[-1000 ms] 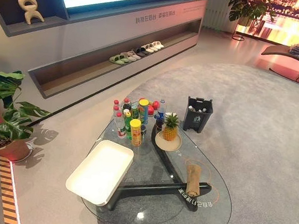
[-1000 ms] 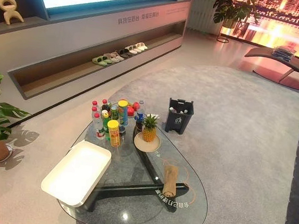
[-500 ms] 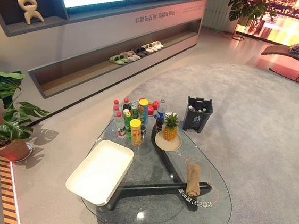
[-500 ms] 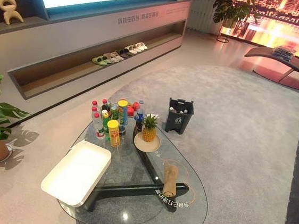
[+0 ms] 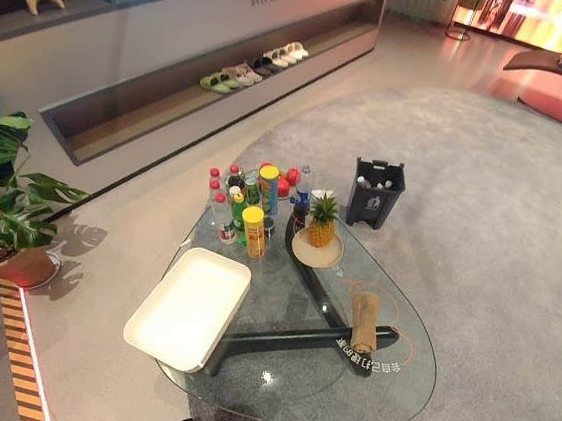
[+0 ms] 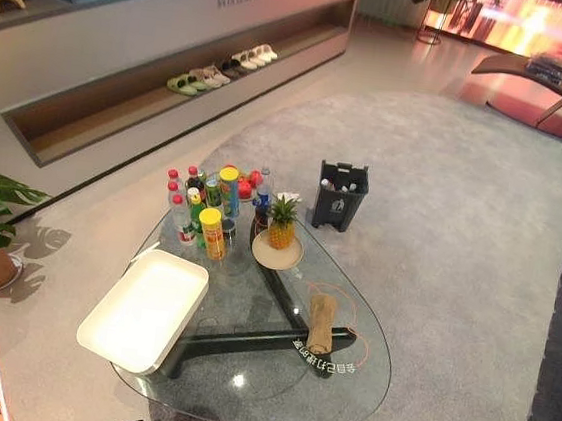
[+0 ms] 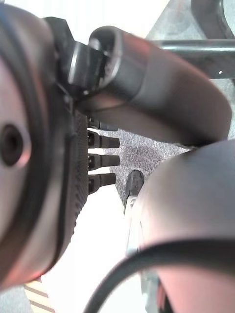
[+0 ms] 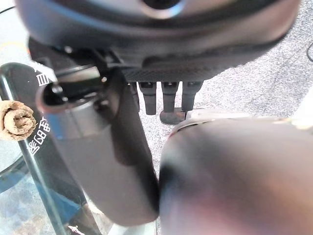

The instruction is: Wipe the table with a cloth and put it in the basket.

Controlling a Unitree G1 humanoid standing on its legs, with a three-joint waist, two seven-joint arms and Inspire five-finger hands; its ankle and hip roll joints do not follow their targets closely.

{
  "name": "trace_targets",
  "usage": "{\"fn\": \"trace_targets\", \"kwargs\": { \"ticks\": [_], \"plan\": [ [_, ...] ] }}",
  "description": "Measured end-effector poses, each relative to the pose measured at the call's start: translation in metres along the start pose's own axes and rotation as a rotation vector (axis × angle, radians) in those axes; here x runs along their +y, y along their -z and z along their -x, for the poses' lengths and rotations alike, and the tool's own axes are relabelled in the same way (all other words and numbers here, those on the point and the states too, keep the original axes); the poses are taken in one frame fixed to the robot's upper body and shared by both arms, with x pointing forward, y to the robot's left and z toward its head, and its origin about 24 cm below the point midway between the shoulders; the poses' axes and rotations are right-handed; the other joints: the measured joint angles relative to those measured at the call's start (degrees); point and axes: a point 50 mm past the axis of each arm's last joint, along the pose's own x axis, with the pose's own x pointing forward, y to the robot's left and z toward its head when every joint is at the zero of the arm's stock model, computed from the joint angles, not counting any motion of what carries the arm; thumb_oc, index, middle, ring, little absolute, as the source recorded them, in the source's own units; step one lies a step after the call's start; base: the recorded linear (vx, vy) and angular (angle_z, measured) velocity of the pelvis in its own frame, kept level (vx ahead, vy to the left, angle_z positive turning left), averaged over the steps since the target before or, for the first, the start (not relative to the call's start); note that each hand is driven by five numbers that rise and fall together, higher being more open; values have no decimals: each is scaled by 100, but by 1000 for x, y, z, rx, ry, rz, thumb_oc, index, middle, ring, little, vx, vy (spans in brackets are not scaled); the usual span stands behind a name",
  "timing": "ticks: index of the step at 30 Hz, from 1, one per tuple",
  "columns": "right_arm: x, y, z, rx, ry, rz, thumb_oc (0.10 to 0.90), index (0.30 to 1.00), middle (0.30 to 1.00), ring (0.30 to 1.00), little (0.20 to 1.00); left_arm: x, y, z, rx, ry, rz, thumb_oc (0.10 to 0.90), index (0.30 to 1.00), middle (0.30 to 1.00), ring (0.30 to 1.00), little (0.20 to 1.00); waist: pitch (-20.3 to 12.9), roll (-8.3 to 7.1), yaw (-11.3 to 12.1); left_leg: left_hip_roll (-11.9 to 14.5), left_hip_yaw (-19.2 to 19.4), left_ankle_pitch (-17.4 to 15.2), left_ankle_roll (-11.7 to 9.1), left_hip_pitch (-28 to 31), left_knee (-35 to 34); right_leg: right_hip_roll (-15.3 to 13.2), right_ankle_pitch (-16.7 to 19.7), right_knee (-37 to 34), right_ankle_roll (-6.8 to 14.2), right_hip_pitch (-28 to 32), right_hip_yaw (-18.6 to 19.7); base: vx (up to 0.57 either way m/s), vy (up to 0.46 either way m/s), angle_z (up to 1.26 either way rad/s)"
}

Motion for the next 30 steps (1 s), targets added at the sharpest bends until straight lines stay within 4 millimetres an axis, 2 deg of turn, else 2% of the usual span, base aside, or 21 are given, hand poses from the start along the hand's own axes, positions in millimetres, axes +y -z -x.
{"fn": "trace_targets", "kwargs": {
  "ticks": [6,12,15,19,20,23,24,25,30],
  "plan": [
    [3,-15,0,-89,-12,-21,800,900,900,900,900,-2,-19,-2,-58,8,-7,800,900,900,900,900,357,-11,3,-24,-9,14,-3,-255,68,-10,48,1,-3,-193,-23,-79,-5,1],
    [9,-37,1,-212,-31,16,800,900,900,900,900,-7,-38,-3,-115,13,-4,800,900,900,900,900,657,-25,-36,-35,-43,42,-9,-597,148,-15,133,5,-6,-509,-32,-73,-6,2],
    [15,-59,4,-335,-38,12,800,900,900,900,900,-10,-51,-3,-149,16,0,800,900,900,900,900,901,-60,-40,-47,-48,42,-9,-723,208,-23,167,5,-10,-608,-32,-23,0,0],
    [18,-82,10,-472,-28,-15,800,900,900,900,900,-12,-58,-2,-179,27,7,800,900,900,900,900,1011,-101,-48,-56,-48,42,-9,-735,205,-30,170,5,-8,-623,-27,0,0,0],
    [20,-96,15,-554,-24,-31,800,900,900,900,900,-12,-61,-2,-191,31,9,800,900,900,900,900,1052,-130,-59,-60,-47,43,-8,-750,205,-30,175,5,-5,-644,-18,0,0,0],
    [26,-120,28,-693,2,-61,800,900,900,900,900,-14,-63,-2,-203,35,10,800,900,900,900,900,1075,-149,-67,-66,-44,43,-8,-809,205,-33,180,6,-3,-712,-3,-15,37,-2],
    [32,-135,37,-764,18,-79,800,900,900,900,900,-16,-65,-2,-212,37,6,800,900,900,900,900,1109,-150,-76,-67,-39,43,-7,-825,205,-33,184,7,-1,-728,10,0,0,0],
    [34,-139,40,-784,27,-89,800,900,900,900,900,-17,-67,-1,-217,36,5,800,900,900,900,900,1127,-151,-81,-68,-37,43,-7,-828,205,-34,187,7,-2,-734,17,-30,18,-2],
    [60,-182,77,-977,89,-130,800,900,900,900,900,-28,-79,1,-274,66,23,800,900,900,900,900,1380,-215,-104,-79,18,44,-6,-899,225,-40,227,9,-10,-824,101,-35,20,-6]
  ]
}}
